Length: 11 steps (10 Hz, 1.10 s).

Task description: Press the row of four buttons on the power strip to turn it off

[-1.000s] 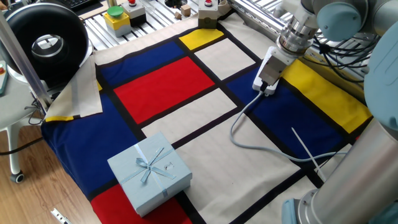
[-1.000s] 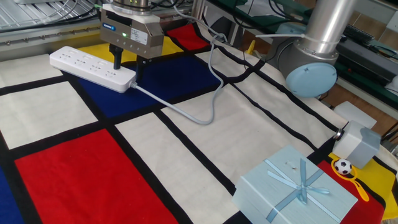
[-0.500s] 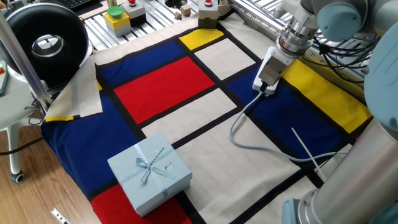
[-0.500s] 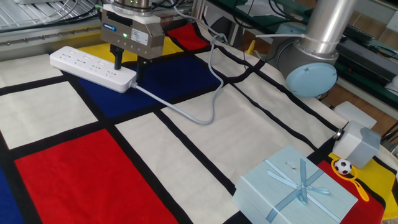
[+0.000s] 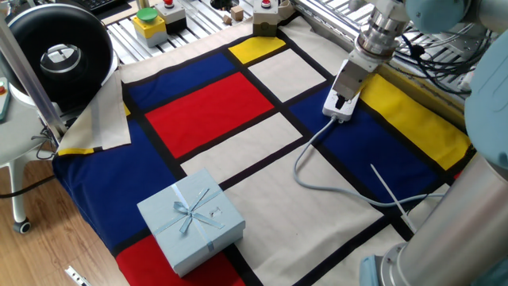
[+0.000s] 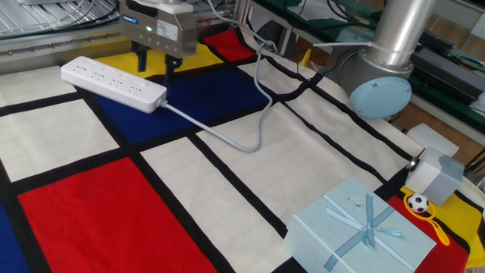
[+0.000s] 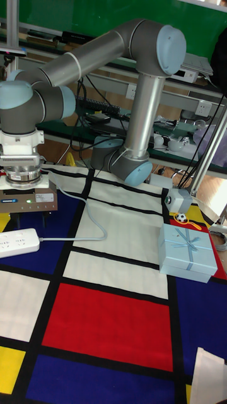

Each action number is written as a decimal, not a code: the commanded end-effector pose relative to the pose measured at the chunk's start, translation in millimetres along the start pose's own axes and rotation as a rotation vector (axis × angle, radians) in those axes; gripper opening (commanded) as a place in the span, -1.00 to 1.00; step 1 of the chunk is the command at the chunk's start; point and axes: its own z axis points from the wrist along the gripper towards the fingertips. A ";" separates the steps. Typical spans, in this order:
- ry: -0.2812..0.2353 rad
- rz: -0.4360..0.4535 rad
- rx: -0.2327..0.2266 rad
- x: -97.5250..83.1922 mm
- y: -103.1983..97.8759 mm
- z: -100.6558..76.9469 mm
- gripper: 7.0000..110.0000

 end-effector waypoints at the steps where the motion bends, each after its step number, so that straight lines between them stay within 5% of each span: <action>1: -0.004 -0.032 0.013 -11.4 -24.4 -3.4 0.15; 7: -0.061 -0.043 -0.058 -24.5 -16.1 11.7 0.15; 11: -0.064 -0.046 -0.051 -20.8 -23.6 14.9 0.15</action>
